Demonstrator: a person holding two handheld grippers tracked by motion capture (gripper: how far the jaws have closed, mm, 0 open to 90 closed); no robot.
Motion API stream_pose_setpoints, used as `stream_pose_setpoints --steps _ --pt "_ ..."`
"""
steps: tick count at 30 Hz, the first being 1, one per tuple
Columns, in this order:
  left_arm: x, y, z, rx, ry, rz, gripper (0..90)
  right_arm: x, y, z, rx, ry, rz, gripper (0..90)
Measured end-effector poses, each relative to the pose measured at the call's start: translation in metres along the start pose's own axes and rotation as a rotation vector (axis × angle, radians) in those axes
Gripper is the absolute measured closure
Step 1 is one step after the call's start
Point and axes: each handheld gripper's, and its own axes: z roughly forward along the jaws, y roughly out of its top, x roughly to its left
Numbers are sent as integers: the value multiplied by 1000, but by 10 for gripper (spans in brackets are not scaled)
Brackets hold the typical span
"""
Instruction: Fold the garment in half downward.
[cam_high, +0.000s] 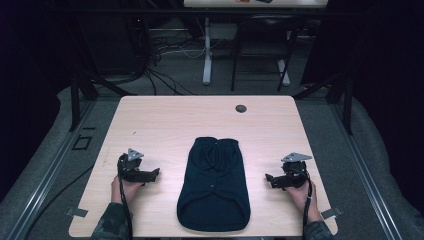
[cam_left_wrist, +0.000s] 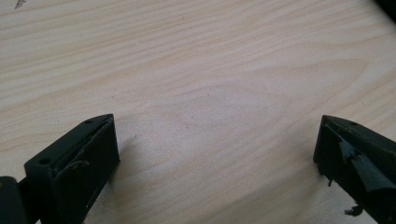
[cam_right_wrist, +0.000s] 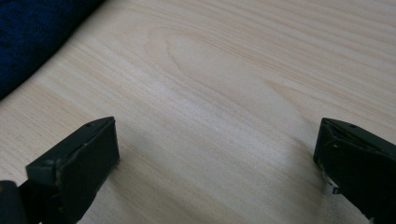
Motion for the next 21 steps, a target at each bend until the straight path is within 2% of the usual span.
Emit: stream_pose_setpoints --steps 21 --pt "0 0 0 2 1 4 0 0 1 0 3 2 -4 2"
